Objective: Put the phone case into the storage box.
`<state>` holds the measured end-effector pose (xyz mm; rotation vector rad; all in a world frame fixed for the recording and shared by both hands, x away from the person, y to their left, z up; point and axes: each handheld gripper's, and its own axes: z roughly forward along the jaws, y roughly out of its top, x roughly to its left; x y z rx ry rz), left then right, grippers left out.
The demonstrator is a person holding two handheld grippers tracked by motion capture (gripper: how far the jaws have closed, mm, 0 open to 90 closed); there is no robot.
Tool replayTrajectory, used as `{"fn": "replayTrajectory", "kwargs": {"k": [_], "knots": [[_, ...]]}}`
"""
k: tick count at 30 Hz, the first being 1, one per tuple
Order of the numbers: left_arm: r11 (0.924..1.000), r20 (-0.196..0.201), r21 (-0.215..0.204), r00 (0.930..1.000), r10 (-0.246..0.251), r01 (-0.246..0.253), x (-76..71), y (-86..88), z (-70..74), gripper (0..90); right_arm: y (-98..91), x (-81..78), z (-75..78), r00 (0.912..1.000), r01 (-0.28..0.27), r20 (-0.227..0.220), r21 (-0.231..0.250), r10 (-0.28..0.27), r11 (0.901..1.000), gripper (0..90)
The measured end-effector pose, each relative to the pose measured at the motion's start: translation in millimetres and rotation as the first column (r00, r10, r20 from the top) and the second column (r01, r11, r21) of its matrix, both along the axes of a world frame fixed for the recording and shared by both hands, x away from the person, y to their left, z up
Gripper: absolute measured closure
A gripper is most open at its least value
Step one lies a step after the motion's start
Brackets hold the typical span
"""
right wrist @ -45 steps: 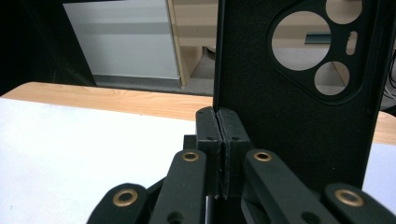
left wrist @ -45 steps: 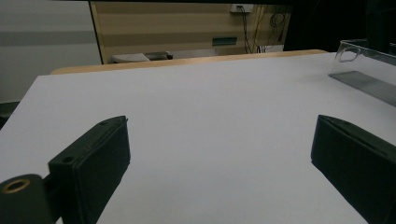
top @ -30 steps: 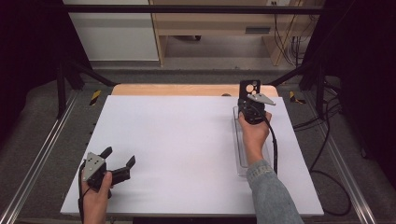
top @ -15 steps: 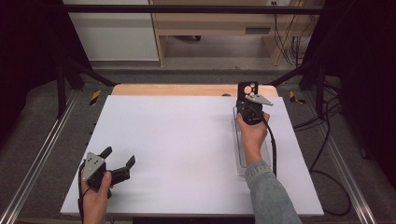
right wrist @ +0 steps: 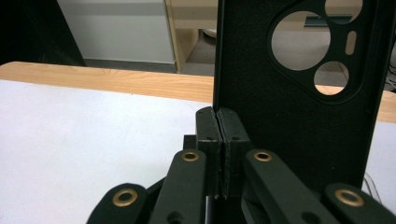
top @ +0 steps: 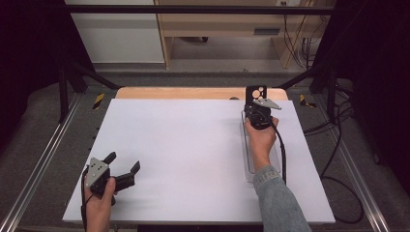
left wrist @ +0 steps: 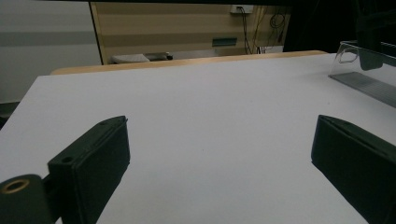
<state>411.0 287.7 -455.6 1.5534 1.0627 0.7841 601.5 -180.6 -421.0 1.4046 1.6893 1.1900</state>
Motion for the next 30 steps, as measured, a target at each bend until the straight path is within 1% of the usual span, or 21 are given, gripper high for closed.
{"fn": "replayTrajectory", "kwargs": {"k": [9, 30], "knots": [[1.0000, 0.000, 0.000, 1.0000, -0.001, 0.001, 0.0, 0.0, 0.0, 4.5, -0.5, 1.7, -5.1, 0.9997, 0.004, -0.023, 0.002, -0.004, 1.0000, 88.4], [1.0000, -0.002, 0.004, 1.0000, -0.006, 0.006, 0.0, -0.3, 0.0, 4.5, -0.9, 5.0, -10.7, 0.9989, 0.015, -0.045, 0.001, -0.015, 0.9999, 88.3]]}}
